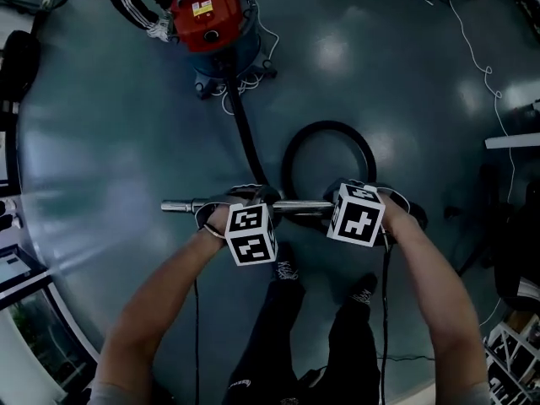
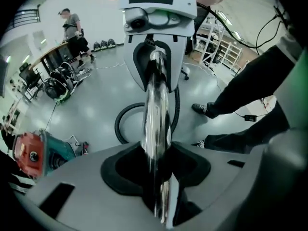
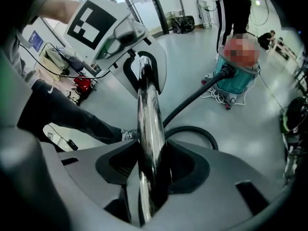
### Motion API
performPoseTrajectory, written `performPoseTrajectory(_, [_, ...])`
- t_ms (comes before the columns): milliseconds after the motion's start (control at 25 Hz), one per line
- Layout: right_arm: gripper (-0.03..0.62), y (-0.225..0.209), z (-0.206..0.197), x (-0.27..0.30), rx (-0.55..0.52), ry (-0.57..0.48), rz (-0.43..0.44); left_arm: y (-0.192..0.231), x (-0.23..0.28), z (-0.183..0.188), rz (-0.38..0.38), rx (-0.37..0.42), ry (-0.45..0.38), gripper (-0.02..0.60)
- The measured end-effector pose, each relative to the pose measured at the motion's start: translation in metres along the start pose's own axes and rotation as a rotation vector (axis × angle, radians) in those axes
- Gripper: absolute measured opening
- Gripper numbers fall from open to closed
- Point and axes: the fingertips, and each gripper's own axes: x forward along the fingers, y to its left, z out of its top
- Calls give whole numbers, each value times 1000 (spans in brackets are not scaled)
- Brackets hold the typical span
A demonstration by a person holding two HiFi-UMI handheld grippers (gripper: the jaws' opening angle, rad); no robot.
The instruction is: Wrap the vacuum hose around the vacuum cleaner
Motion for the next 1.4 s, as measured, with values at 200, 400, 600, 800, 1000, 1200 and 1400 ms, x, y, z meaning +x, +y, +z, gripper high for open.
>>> performPoseTrajectory(200, [181, -19, 14, -4, -55, -15, -106, 8, -2, -14, -8, -115, -47, 161])
performPoseTrajectory(400, [190, -58, 15, -31, 16, -95, -227, 22, 5, -34, -1, -315, -68, 161])
performPoseTrajectory(600, [189, -76, 10, -58, 132, -245, -278, 27, 13, -44, 62, -452, -52, 161])
performPoseTrajectory(800, [189, -67, 0, -52, 243, -362, -225, 24, 25, -47, 120, -610, -46, 161])
performPoseTrajectory(1000, [189, -51, -22, -33, 314, -423, -111, 21, 47, -38, 187, -833, -77, 161])
performPoseTrajectory(1200, [189, -38, -51, -12, 392, -439, 4, 7, 69, -26, 246, -1065, -134, 161])
performPoseTrajectory(1400, [189, -34, -64, -1, 394, -439, 58, 2, 83, -19, 292, -1285, -218, 161])
